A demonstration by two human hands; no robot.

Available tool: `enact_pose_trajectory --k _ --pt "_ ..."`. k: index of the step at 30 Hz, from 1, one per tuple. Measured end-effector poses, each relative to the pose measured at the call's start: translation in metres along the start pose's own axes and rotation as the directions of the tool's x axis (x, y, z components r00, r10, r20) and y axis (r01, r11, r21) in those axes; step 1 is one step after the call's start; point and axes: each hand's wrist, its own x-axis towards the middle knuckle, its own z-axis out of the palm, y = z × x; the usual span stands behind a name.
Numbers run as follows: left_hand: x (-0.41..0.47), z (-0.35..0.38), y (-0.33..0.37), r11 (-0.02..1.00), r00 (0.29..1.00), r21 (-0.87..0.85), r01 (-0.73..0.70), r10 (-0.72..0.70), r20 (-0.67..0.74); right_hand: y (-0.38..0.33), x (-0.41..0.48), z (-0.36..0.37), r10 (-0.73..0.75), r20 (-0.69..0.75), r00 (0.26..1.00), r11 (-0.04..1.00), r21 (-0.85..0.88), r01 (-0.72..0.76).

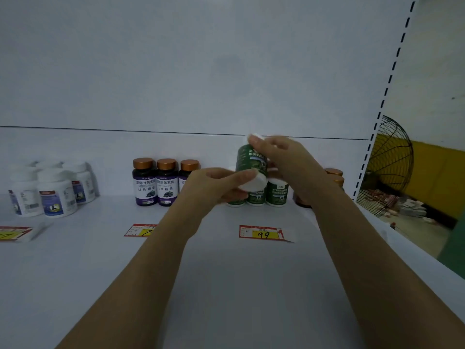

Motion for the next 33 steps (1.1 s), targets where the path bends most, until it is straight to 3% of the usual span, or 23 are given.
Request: enact_pose_trajectory --k 3,7,10,12,14,17,23,26,29,33 --pt "0.000 0.002 0.000 0.975 0.974 -0.021 0.220 -0.219 0.055 0.012 0.003 -0.003 0.261 0.086 0.962 0.964 0.020 -0.263" --pt "0.000 0.002 -0.001 0.966 0.963 0.011 0.258 -0.258 0.072 0.018 0.002 -0.004 0.308 0.122 0.943 0.946 0.062 -0.317" --pt "0.000 0.001 -0.002 0.971 0.970 -0.023 0.236 -0.234 0.065 0.016 0.004 -0.002 0.273 0.084 0.958 0.958 0.064 -0.279" --pt "0.001 0.001 -0.004 0.983 0.982 -0.047 0.179 -0.175 0.078 0.013 0.006 -0.002 0.190 -0.018 0.982 0.982 -0.006 -0.190" --pt "0.000 0.002 -0.005 0.996 0.995 0.024 0.081 -0.082 0.060 0.009 0.005 -0.002 0.040 -0.112 0.993 0.992 -0.116 -0.053" --pt "0.002 0.005 -0.009 0.985 0.998 0.167 -0.050 0.057 -0.035 0.005 -0.002 0.002 -0.141 -0.132 0.981 0.970 -0.219 0.109" --pt "0.007 0.007 -0.021 0.936 0.989 0.332 -0.118 0.141 -0.046 0.005 0.002 -0.004 -0.115 -0.084 0.990 0.930 -0.358 0.078" --pt "0.006 0.013 -0.024 0.850 0.985 0.508 -0.144 0.170 -0.005 0.007 0.006 -0.013 -0.074 -0.141 0.987 0.938 -0.346 0.021" --pt "0.003 0.014 -0.030 0.710 0.989 0.695 -0.117 0.147 0.017 0.012 0.008 -0.019 -0.080 -0.194 0.978 0.881 -0.473 -0.022" --pt "0.006 0.013 -0.043 0.501 0.999 0.864 -0.050 0.017 0.048 0.026 0.012 -0.021 -0.071 -0.252 0.965 0.785 -0.611 -0.102"
